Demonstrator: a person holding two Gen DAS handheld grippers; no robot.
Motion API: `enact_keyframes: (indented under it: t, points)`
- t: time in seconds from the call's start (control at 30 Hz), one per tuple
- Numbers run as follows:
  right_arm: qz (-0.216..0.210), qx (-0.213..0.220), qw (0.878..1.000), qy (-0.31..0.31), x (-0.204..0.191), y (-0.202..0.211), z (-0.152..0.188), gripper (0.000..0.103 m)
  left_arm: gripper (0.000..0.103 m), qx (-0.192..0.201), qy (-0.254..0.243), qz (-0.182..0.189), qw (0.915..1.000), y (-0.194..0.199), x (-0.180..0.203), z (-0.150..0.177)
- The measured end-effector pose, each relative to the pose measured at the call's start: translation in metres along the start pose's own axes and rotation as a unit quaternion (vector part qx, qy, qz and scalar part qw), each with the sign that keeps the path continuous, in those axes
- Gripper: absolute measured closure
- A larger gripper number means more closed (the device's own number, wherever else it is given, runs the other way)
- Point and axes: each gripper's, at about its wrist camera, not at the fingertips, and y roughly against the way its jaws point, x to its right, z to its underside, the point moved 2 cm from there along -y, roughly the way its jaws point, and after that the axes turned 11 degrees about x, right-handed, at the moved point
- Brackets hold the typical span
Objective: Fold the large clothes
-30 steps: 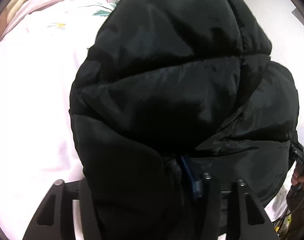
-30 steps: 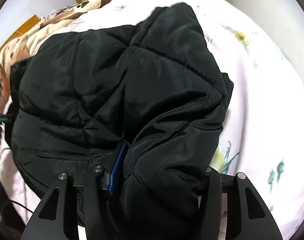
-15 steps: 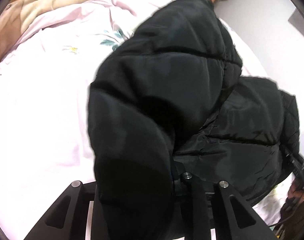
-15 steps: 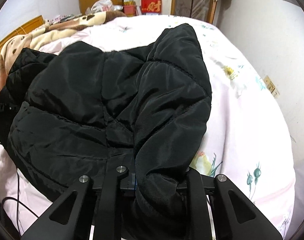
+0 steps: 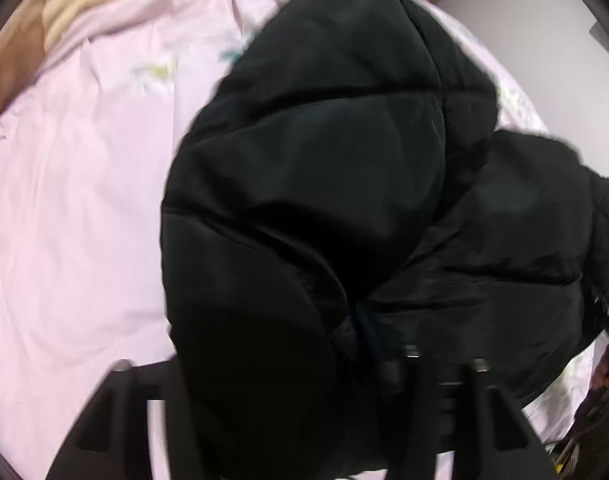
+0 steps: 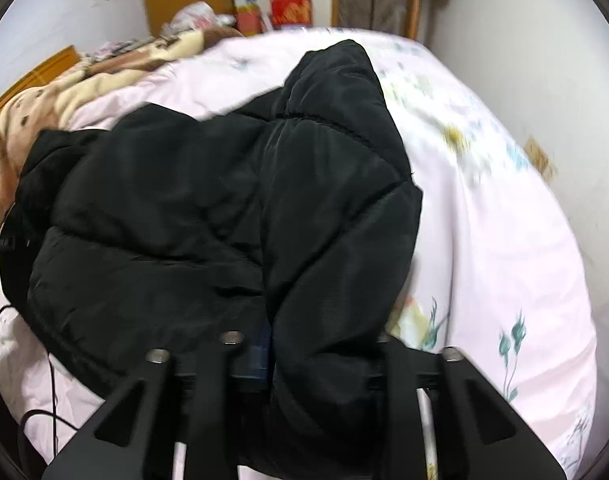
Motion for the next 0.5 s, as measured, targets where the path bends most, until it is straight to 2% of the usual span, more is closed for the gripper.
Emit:
enact_keyframes:
  t: [0.03, 0.1, 0.13, 0.2, 0.3, 0.43, 0.47, 0.5]
  points:
    - [-0.007, -0.012, 1.000, -0.007, 0.004, -0.006, 0.001, 0.055, 0.034, -0.003, -0.005, 0.002, 1.0000, -0.004, 0.000, 0.002]
    - [-0.033, -0.042, 0.998, -0.027, 0.015, -0.025, 0.003, 0.042, 0.027, -0.014, -0.026, 0.004, 0.9996, -0.014, 0.001, 0.006]
    - [-0.040, -0.051, 0.997, -0.032, 0.018, -0.031, 0.002, 0.039, 0.024, -0.022, -0.026, 0.008, 0.9994, -0.019, 0.002, 0.006]
    - [-0.063, -0.079, 0.994, -0.048, 0.026, -0.050, 0.003, 0.028, 0.017, -0.047, -0.024, 0.018, 0.9985, -0.033, 0.002, 0.009]
    - [-0.095, -0.100, 0.988, -0.073, 0.034, -0.070, 0.007, 0.020, 0.011, -0.083, 0.001, 0.041, 0.9957, -0.055, 0.000, 0.013]
    - [-0.139, -0.129, 0.977, -0.097, 0.042, -0.091, 0.012, 0.017, 0.009, -0.097, 0.015, 0.058, 0.9935, -0.063, 0.001, 0.017]
    - [-0.146, -0.134, 0.975, -0.098, 0.043, -0.092, 0.011, 0.018, 0.010, -0.097, 0.016, 0.060, 0.9934, -0.063, 0.002, 0.017]
    - [-0.151, -0.136, 0.974, -0.096, 0.044, -0.094, 0.011, 0.023, 0.014, -0.097, 0.020, 0.063, 0.9931, -0.063, 0.003, 0.019]
